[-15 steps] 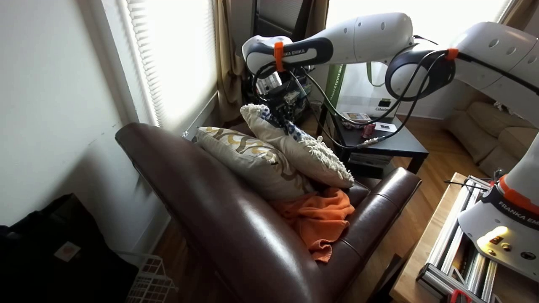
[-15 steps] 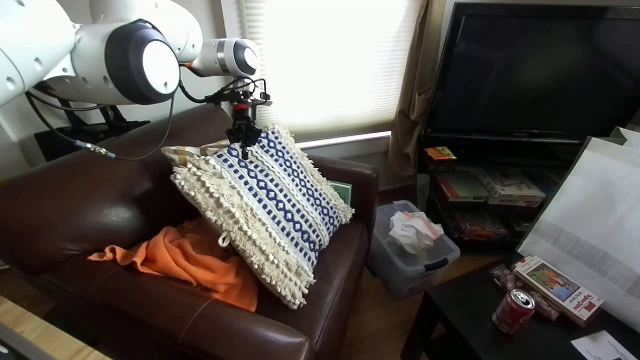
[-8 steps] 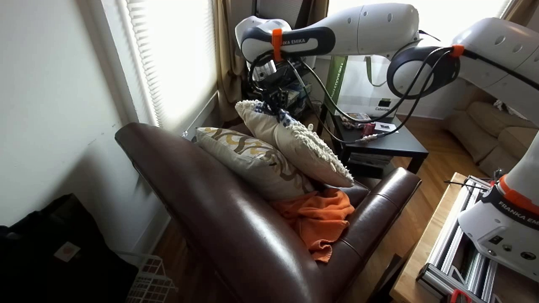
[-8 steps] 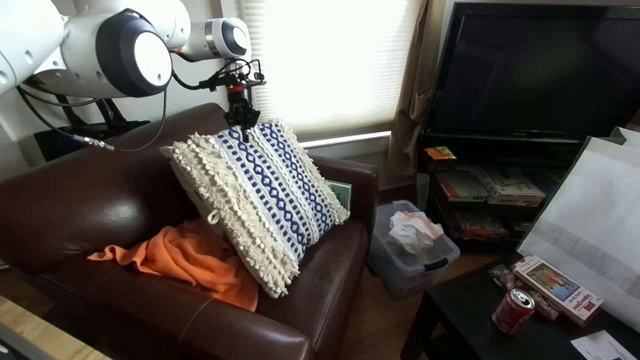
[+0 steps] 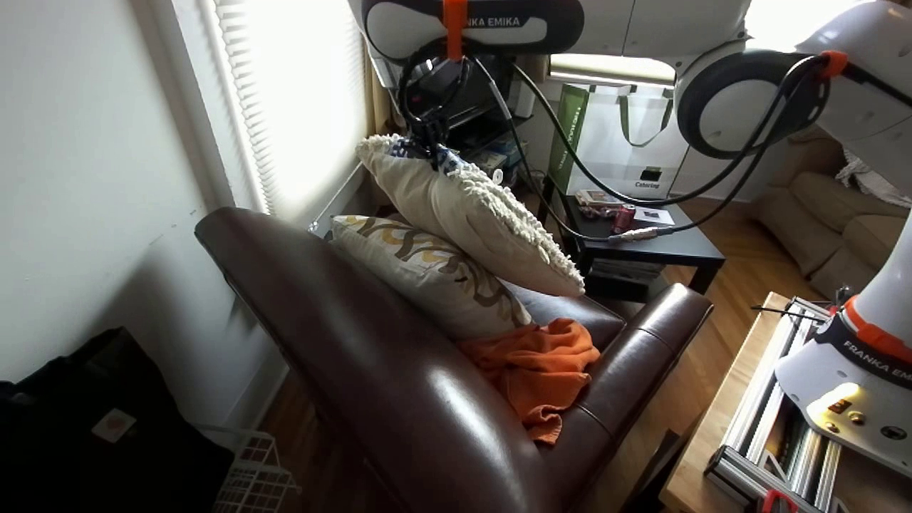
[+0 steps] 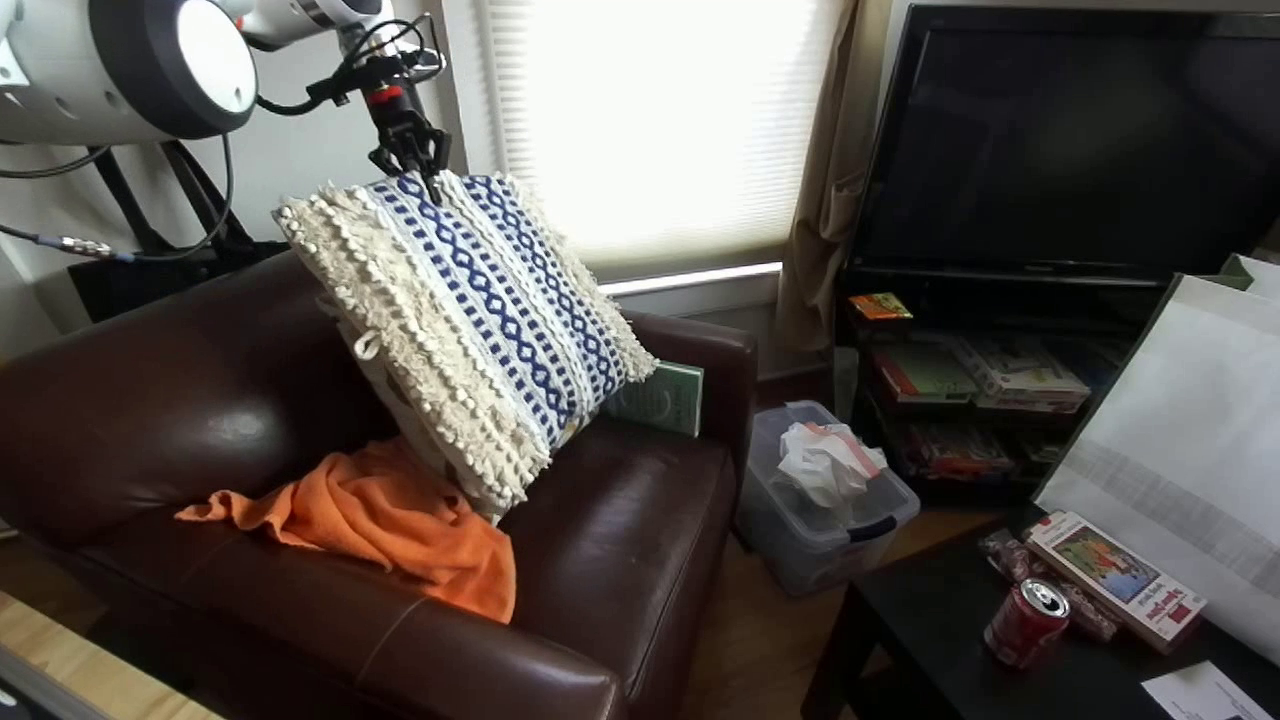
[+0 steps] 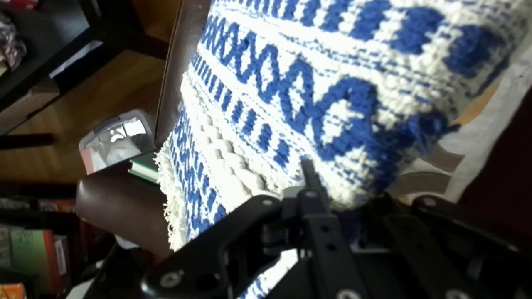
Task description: Place the blue and white pillow over the top part of the chair
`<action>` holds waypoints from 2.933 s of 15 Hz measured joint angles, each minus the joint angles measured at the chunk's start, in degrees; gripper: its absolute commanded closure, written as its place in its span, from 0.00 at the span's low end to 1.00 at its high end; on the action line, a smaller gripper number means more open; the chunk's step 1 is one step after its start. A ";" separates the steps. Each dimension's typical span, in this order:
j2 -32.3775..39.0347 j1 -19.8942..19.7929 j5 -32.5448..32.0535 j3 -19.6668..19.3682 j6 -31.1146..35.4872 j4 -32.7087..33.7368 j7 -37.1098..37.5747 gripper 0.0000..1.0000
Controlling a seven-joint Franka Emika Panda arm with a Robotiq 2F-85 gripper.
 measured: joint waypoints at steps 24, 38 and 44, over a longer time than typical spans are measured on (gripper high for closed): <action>0.09 22.39 -18.21 -10.21 1.74 3.36 -14.69 0.83; -0.34 25.72 -22.01 -10.91 19.54 3.46 -18.12 0.96; -1.45 25.64 -22.21 -10.76 34.07 3.52 -24.99 0.51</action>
